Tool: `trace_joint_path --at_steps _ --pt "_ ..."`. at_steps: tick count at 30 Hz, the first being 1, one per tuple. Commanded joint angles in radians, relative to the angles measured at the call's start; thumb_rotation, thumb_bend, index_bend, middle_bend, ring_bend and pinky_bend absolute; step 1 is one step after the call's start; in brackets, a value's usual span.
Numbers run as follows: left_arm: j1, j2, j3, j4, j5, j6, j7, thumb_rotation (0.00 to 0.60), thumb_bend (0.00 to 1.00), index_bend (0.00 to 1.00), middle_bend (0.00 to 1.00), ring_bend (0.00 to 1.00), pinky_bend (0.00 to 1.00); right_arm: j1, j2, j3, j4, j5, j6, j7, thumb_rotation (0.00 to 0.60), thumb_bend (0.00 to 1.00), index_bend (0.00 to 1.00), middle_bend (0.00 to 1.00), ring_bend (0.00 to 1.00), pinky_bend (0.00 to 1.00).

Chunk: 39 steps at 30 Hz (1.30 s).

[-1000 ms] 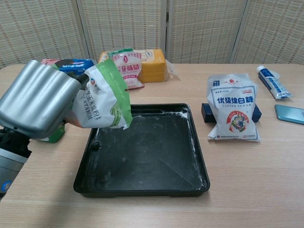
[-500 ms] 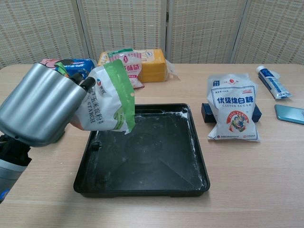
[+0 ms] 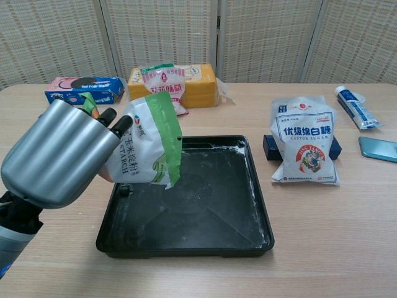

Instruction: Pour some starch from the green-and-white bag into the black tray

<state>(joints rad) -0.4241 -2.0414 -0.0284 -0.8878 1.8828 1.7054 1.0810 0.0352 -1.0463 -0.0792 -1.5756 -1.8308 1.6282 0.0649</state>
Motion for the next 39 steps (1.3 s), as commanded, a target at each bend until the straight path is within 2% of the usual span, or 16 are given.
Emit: trace_joint_path --at_steps 1,8,15,20,30,39 --pt "-0.015 0.005 0.001 0.037 0.020 0.012 -0.022 0.600 0.24 0.65 0.76 0.95 0.97 0.000 0.000 0.000 0.000 -0.001 0.001 0.000 0.600 0.31 0.00 0.00 0.00 0.00" --pt "-0.030 0.009 -0.001 0.090 0.030 0.019 -0.052 0.600 0.24 0.66 0.76 0.95 0.97 0.002 -0.001 0.000 -0.001 0.001 -0.006 -0.005 0.600 0.31 0.00 0.00 0.00 0.00" --pt "-0.050 0.001 0.051 0.145 0.088 0.008 -0.050 0.600 0.24 0.66 0.76 0.95 0.97 0.003 -0.002 -0.001 -0.003 0.002 -0.010 -0.009 0.600 0.31 0.00 0.00 0.00 0.00" --pt "-0.073 0.026 0.084 0.149 0.117 -0.037 -0.031 0.600 0.24 0.66 0.76 0.95 0.97 0.001 0.000 -0.001 -0.001 0.001 -0.004 -0.002 0.600 0.31 0.00 0.00 0.00 0.00" --pt "-0.099 0.083 0.041 0.069 0.103 -0.041 -0.008 0.600 0.24 0.67 0.76 0.95 0.97 0.004 -0.003 -0.002 -0.002 0.002 -0.013 -0.008 0.600 0.31 0.00 0.00 0.00 0.00" --pt "-0.082 0.103 0.029 0.019 0.077 -0.051 -0.010 0.600 0.24 0.68 0.76 0.95 0.97 0.006 -0.002 -0.002 -0.005 0.004 -0.019 -0.010 0.600 0.31 0.00 0.00 0.00 0.00"
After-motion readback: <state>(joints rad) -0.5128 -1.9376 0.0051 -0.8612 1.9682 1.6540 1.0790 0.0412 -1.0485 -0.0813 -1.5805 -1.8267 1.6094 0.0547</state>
